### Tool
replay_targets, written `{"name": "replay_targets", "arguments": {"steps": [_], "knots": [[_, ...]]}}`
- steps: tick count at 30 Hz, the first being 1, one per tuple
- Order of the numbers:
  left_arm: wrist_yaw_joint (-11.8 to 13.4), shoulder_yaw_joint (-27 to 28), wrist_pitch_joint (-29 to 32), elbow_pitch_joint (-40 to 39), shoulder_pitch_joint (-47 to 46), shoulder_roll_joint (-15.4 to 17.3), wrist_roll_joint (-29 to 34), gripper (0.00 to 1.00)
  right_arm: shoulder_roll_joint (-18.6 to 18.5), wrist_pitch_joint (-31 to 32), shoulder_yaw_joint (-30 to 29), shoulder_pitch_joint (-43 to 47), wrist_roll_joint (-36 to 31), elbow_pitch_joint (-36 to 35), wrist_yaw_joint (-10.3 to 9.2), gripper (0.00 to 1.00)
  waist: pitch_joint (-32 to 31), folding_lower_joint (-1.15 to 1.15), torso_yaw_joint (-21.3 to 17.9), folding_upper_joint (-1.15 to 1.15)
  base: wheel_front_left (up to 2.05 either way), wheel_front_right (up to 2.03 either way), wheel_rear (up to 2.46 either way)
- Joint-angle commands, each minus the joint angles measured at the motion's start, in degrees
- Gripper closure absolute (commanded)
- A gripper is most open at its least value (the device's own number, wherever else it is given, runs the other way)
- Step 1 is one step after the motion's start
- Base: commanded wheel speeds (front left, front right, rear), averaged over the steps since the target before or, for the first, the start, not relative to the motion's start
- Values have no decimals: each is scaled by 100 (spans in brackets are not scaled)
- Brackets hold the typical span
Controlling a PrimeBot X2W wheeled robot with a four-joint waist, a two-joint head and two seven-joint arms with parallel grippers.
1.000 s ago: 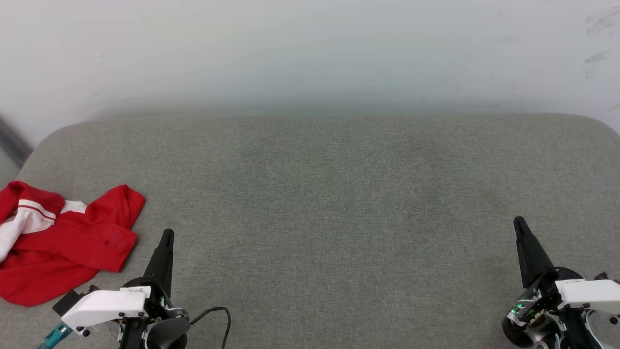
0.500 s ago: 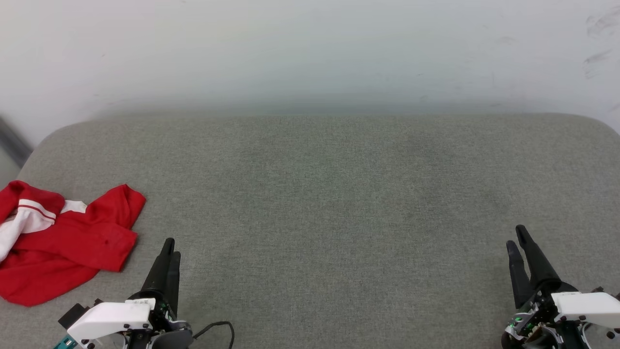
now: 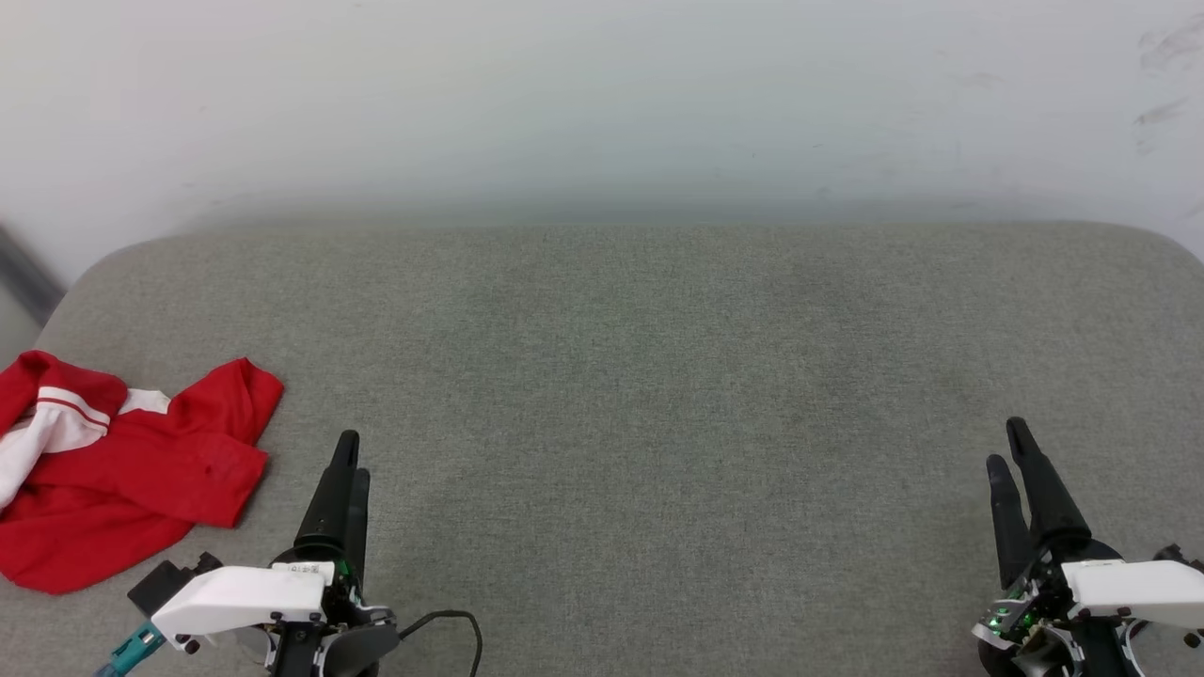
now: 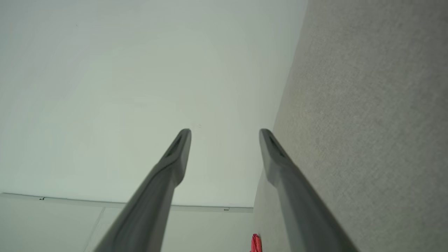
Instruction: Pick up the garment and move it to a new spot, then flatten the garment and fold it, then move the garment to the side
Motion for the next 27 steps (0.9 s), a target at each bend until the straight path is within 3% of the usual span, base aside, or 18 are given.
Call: {"name": "replay_targets", "arguments": {"steps": [1,11,27], "knots": [[-1,-49,-65,-173,-160,18,159,0,-64,-69,38,-46,-147,-166,2,0,-2,0,-1,0,0,0,0],[-1,-282,-307,-198,-194,43,1400,0,-122,-318,128,4,-1195,-367,2,0,-14,0,-3,0,0,0,0],[59,-487,-645,-137,-249,84,3471,0,-106,-413,178,85,-3690,-673,2,0,-32,0,-2,0,0,0,0]]}}
